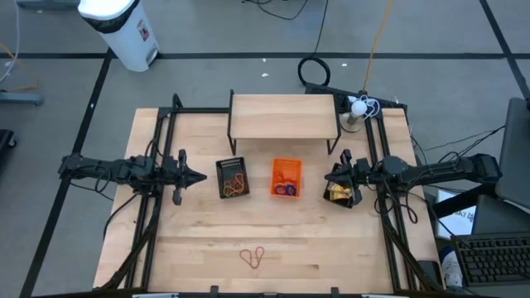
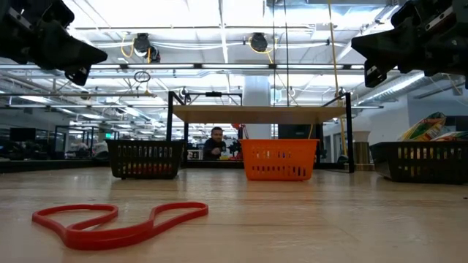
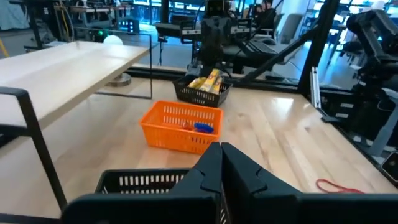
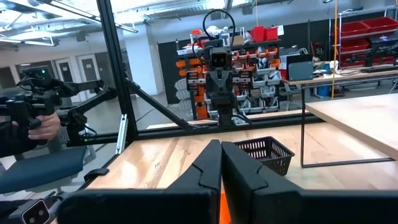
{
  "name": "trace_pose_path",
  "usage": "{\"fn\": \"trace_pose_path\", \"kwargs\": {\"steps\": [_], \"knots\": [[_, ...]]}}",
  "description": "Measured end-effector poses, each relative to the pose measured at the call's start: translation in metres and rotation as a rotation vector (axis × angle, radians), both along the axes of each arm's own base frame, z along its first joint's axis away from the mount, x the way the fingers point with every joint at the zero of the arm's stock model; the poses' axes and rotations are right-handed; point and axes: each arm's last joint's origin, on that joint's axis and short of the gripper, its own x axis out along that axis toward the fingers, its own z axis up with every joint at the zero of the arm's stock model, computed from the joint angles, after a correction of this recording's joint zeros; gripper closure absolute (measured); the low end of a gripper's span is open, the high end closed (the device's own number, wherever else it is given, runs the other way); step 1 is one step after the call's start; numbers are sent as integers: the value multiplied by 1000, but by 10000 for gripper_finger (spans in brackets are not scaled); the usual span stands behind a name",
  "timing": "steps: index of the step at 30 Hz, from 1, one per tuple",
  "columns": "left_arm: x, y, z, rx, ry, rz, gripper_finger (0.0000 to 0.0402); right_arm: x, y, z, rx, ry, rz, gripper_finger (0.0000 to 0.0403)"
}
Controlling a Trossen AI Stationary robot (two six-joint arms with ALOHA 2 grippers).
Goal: Pick & Place Office Desk Supplies
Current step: Put the red rubber band into the left black bin
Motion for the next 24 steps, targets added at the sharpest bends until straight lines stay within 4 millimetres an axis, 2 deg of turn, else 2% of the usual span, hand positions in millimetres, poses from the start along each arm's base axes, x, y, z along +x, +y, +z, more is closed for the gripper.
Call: {"fn": "trace_pose_path", "kwargs": {"steps": [6, 15, 20, 24], "knots": [[0, 0, -3, -4, 20, 8, 399, 0, 0, 0, -2, 0, -1, 402], [6, 3, -30, -50, -2, 79, 400, 0, 0, 3, -22, -33, -9, 399], [7, 3, -31, -174, 12, 105, 393, -1, 0, 5, -60, -56, -17, 399], [10, -1, -14, -220, 0, 126, 399, -1, 0, 7, -87, -80, -23, 399]]}}
